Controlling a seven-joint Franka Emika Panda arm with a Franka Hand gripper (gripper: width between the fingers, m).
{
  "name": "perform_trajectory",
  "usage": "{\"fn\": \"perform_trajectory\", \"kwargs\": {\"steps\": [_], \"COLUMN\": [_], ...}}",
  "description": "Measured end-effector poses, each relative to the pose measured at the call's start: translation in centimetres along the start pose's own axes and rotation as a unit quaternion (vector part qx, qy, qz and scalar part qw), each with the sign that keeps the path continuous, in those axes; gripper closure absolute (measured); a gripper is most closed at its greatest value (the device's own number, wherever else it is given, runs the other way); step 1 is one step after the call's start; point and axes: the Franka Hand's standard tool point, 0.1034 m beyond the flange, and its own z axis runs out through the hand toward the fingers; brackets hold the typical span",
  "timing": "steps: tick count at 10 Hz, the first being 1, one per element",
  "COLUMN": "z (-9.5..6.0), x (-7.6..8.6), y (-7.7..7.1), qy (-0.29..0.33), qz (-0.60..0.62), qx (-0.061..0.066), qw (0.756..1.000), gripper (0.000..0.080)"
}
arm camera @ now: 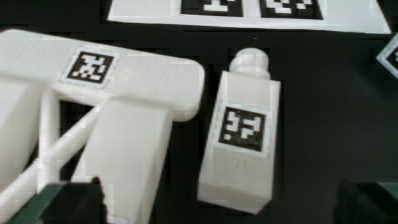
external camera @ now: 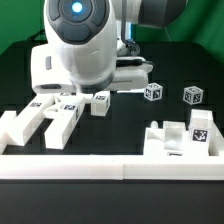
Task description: Assemble chair
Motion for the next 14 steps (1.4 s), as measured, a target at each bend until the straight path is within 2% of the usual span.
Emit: {"fn": "perform_trajectory", "kwargs": {"steps": [2,3,5,14], "z": [0.3,0.8,0.4,1.1], "x": [-0.3,-0.7,0.0,0.4], "y": [0.0,-0.2,-0.5,-0.5], "qy": [-0.009,-0.043,-0.036,-0.041], "qz": [0.000,0.002,0.001,0.051], "qx": [0.001,0.004,-0.002,-0.003], "qw": [1.000,0.999,0.999,0.998], "gripper": [0.0151,0.0151,0.0151,0.0151]}}
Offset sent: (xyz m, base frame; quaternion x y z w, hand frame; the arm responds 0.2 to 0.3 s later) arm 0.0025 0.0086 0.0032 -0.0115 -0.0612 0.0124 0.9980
